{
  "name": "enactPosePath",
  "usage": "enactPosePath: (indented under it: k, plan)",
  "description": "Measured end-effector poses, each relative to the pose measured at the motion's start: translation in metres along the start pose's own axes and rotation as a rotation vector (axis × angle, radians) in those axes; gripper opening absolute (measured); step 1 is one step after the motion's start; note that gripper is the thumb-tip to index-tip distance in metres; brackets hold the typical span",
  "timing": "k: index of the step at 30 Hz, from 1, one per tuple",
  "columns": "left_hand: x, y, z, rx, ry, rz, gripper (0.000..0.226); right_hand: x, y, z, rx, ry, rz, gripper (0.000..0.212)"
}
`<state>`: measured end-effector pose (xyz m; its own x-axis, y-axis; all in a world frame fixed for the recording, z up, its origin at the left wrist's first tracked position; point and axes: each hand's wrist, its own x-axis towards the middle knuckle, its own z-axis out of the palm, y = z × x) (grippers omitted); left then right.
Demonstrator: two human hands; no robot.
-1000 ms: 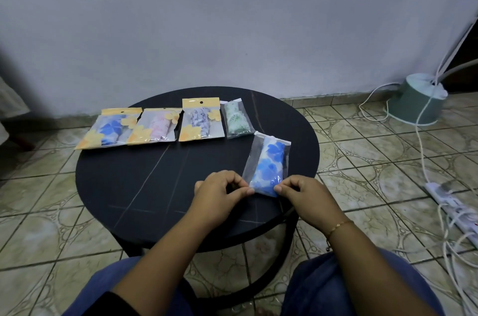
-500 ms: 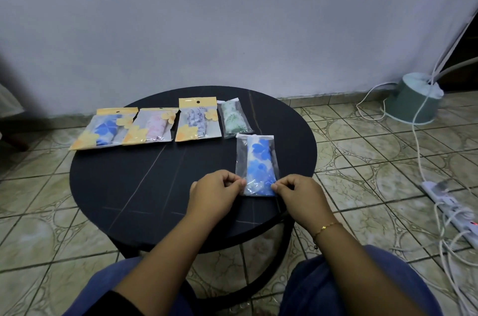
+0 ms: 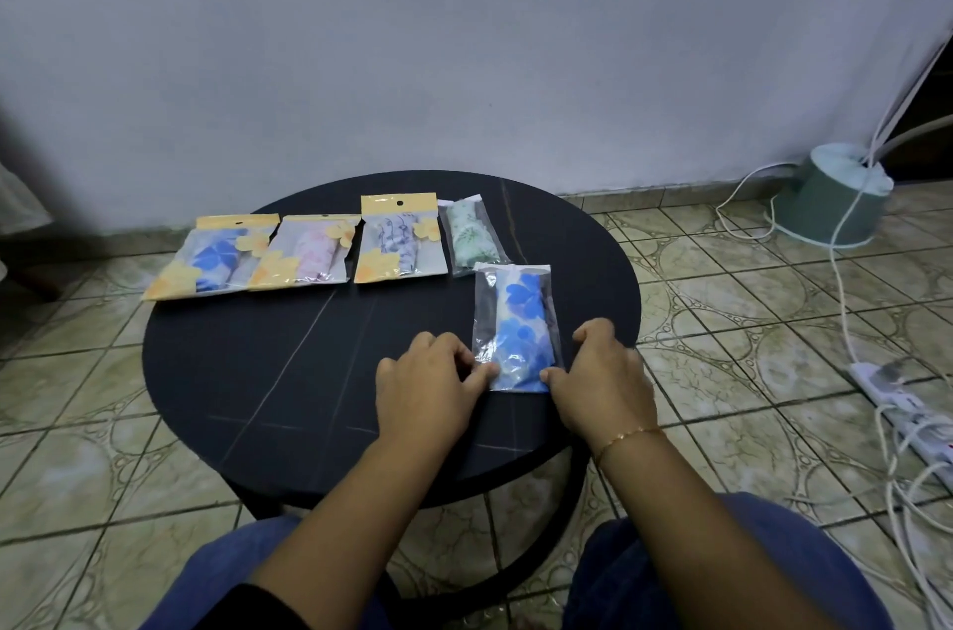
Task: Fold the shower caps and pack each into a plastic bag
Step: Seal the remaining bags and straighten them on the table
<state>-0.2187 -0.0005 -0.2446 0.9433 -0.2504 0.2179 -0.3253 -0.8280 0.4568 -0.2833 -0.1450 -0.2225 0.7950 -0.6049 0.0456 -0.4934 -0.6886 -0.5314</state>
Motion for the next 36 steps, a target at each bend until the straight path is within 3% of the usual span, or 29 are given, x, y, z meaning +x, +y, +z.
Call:
enactPosePath:
  k: [3, 6, 10, 12, 15, 21, 36]
  plan:
    - [0.0, 0.0, 0.002, -0.002, 0.018, 0.003, 0.029, -0.011, 0.007, 0.02, -0.203, 0.375, -0.376, 0.029]
    - [0.0, 0.001, 0.002, -0.002, 0.024, 0.007, 0.031, -0.017, 0.013, 0.037, -0.2, 0.449, -0.62, 0.022]
    - [-0.001, 0.0, 0.004, 0.032, 0.078, 0.076, 0.025, -0.023, 0.013, 0.043, -0.208, 0.369, -0.599, 0.035]
    - [-0.007, 0.001, 0.008, 0.044, 0.19, 0.259, 0.015, -0.024, 0.011, 0.043, -0.214, 0.325, -0.584, 0.038]
    - [-0.021, 0.006, 0.018, 0.04, 0.221, 0.478, 0.026, -0.023, 0.011, 0.043, -0.186, 0.293, -0.555, 0.031]
    - [-0.029, 0.002, 0.02, 0.159, 0.1, 0.496, 0.043, -0.023, 0.01, 0.047, -0.201, 0.303, -0.521, 0.031]
    - [-0.033, 0.003, 0.015, 0.23, 0.062, 0.445, 0.045, -0.024, 0.022, 0.036, -0.279, 0.356, -0.473, 0.041]
